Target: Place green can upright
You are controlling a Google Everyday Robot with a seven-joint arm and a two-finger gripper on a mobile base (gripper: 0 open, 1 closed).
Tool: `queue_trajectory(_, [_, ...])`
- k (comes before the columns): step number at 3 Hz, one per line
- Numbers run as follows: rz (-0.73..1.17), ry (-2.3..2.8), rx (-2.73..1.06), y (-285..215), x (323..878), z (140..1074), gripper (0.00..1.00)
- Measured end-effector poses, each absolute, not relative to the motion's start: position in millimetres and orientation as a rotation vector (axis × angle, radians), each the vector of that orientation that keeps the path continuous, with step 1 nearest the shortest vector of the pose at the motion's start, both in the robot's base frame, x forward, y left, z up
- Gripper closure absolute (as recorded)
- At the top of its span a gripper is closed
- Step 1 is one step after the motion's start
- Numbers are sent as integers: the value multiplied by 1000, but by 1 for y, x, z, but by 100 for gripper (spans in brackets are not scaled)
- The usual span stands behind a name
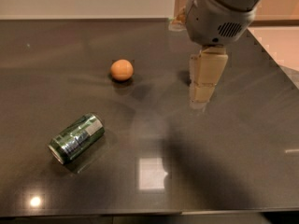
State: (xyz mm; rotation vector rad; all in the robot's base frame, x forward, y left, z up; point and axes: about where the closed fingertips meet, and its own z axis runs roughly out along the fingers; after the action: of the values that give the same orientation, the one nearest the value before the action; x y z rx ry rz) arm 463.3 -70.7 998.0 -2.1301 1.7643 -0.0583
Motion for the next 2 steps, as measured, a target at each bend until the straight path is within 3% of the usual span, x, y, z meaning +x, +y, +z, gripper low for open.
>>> queue_trajectory(2, [-10, 1602, -2257, -32, 439, 986, 0])
